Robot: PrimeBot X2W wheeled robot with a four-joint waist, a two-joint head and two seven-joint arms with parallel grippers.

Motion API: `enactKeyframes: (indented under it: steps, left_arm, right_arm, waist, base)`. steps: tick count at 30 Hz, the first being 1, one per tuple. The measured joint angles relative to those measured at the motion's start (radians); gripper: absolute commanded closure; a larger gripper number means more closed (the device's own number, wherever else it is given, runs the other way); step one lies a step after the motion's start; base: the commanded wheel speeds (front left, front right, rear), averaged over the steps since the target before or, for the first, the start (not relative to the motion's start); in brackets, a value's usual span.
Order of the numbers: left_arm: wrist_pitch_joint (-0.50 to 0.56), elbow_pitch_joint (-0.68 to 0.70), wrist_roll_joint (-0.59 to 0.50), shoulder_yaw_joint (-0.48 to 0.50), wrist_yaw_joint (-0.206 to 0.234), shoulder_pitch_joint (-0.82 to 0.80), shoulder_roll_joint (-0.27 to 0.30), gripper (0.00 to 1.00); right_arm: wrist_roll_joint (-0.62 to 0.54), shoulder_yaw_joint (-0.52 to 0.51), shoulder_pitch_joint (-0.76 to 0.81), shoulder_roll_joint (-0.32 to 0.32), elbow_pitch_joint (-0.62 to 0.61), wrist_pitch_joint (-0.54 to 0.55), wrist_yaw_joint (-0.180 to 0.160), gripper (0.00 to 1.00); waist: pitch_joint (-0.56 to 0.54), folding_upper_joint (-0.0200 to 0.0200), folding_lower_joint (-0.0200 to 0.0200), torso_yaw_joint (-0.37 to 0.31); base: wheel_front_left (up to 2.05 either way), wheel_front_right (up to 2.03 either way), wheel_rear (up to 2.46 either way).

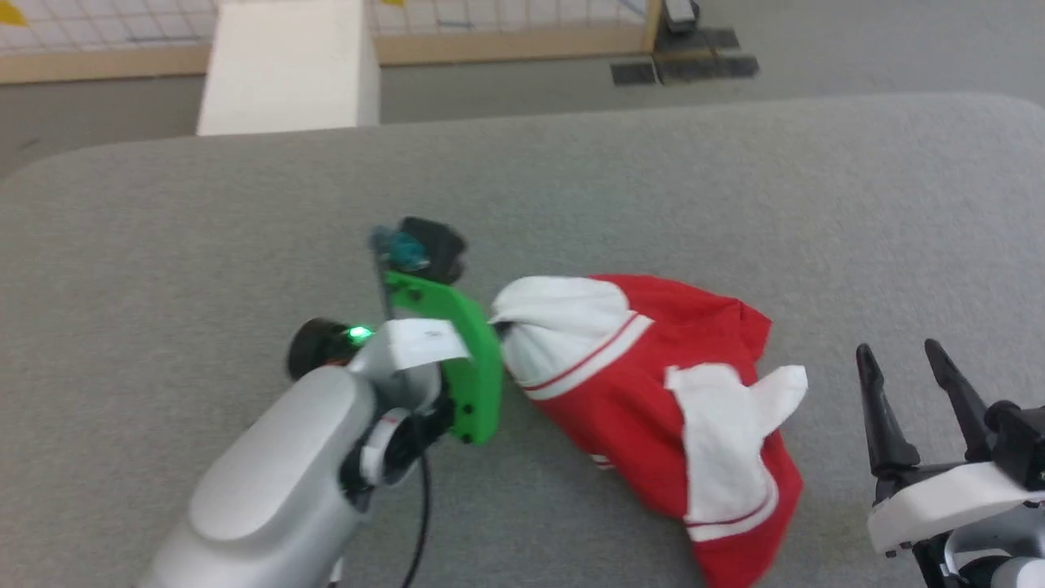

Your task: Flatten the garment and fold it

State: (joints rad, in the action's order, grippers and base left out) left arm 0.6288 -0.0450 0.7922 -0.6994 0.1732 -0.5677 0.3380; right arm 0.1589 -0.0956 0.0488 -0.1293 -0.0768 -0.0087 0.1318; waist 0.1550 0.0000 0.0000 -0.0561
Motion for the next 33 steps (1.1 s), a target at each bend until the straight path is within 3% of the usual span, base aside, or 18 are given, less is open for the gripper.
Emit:
enactKeyframes:
  steps: [9,15,16,17,18,24,33]
  left_arm:
    - [-0.102,0.019,-0.029,0.131,0.162,0.183,0.177,1.0]
    - [-0.15,-0.029,-0.03,0.146,0.222,0.311,0.202,1.0]
    - [-0.156,-0.036,-0.03,0.143,0.224,0.323,0.202,0.73]
    - [-0.165,-0.043,-0.03,0.14,0.225,0.334,0.2,0.15]
    - [-0.177,-0.049,-0.03,0.141,0.229,0.342,0.196,0.0]
    - [-0.29,-0.066,-0.074,0.148,0.227,0.341,0.171,0.0]
    - [-0.592,-0.026,-0.17,0.147,0.123,0.318,0.166,0.0]
  right_arm:
    - [0.02,0.024,0.04,0.001,-0.032,0.04,0.0,0.0]
    - [0.023,0.036,0.05,0.002,-0.048,0.054,0.0,0.0]
    - [0.024,0.038,0.051,0.002,-0.048,0.057,0.0,0.0]
    - [0.025,0.042,0.052,0.002,-0.049,0.061,0.0,0.0]
    - [0.026,0.045,0.052,0.002,-0.05,0.062,0.0,0.0]
    - [0.029,0.048,0.055,0.0,-0.049,0.071,0.0,0.0]
    - [0.045,0.067,0.058,-0.004,-0.042,0.113,0.0,0.0]
  waist:
    - [-0.078,0.0,0.0,0.114]
    - [-0.093,0.0,0.0,0.161]
    - [-0.091,0.0,0.0,0.163]
    - [-0.089,0.0,0.0,0.165]
    - [-0.085,0.0,0.0,0.165]
    - [-0.089,0.0,0.0,0.169]
    - [-0.135,0.0,0.0,0.18]
  base:
    - [0.0,0.0,0.0]
    - [0.0,0.0,0.0]
    - [0.0,0.0,0.0]
    - [0.0,0.0,0.0]
    - [0.0,0.0,0.0]
    - [0.0,0.0,0.0]
    - [0.0,0.0,0.0]
